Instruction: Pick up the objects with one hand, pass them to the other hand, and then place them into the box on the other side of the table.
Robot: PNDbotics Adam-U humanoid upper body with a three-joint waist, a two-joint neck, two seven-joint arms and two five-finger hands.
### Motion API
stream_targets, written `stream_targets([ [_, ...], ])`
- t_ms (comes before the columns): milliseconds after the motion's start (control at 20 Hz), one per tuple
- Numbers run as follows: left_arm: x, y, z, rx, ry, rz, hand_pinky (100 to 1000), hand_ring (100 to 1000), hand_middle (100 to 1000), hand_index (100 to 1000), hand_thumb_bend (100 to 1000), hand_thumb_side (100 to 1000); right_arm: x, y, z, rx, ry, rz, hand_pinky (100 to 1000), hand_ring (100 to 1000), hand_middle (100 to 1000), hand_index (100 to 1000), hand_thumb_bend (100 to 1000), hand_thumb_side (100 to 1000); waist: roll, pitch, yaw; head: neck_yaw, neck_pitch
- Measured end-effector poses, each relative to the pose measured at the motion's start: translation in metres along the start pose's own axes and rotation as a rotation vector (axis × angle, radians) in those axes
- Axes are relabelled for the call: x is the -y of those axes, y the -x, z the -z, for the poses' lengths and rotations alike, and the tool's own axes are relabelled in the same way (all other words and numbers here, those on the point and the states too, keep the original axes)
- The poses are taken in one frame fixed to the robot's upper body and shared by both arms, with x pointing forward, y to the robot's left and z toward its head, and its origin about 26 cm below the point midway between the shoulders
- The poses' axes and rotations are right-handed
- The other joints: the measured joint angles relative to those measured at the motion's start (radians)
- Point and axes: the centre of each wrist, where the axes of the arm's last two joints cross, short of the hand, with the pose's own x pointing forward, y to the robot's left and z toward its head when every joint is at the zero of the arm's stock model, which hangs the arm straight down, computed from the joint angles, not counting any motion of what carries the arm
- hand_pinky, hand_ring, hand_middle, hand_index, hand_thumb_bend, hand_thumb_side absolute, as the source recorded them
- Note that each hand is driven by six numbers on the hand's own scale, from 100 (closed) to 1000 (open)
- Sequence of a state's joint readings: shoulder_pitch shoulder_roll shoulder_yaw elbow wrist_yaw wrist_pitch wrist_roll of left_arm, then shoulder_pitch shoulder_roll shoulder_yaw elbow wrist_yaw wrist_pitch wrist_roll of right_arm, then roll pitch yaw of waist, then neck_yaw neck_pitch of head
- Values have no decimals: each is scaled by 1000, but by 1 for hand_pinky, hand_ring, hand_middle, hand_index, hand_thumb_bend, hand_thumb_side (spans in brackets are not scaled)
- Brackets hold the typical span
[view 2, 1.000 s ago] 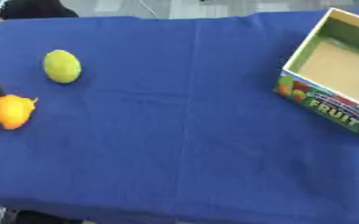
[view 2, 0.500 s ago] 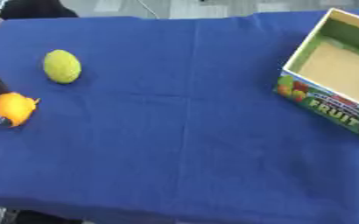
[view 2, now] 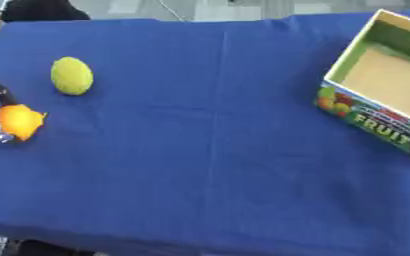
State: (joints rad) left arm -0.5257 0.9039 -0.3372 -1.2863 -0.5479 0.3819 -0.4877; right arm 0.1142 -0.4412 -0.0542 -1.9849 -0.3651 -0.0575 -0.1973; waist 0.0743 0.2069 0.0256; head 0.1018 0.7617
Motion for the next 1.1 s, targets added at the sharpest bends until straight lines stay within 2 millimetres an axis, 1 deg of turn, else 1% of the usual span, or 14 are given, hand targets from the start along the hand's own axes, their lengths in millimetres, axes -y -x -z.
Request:
stream_targets([
  [400, 2, -4, 2, -33, -98, 84, 611, 584, 550, 634, 539, 100, -1, 0, 0, -3, -7, 1, 704, 987, 968, 977, 100, 726, 0, 0, 0, 1, -4],
  [450, 2, -5, 3, -35, -112, 88, 589, 567, 532, 614, 510, 100, -1, 0, 0, -3, -8, 1, 704, 987, 968, 977, 100, 727, 0, 0, 0, -1, -4],
  [650, 3, -6, 3, -43, -165, 91, 520, 510, 473, 545, 439, 100, -2, 0, 0, -3, -9, 1, 704, 987, 968, 977, 100, 729, 0, 0, 0, -5, -4],
  [850, 4, -6, 3, -45, -203, 80, 487, 487, 441, 507, 429, 100, -2, 0, 0, -3, -10, 1, 704, 987, 968, 978, 100, 733, 0, 0, 0, -6, -5],
  [1100, 7, -7, 1, -23, -202, 43, 473, 482, 441, 504, 460, 100, -2, 0, 0, -2, -11, 1, 704, 987, 968, 978, 100, 736, 0, 0, 0, -6, -5],
])
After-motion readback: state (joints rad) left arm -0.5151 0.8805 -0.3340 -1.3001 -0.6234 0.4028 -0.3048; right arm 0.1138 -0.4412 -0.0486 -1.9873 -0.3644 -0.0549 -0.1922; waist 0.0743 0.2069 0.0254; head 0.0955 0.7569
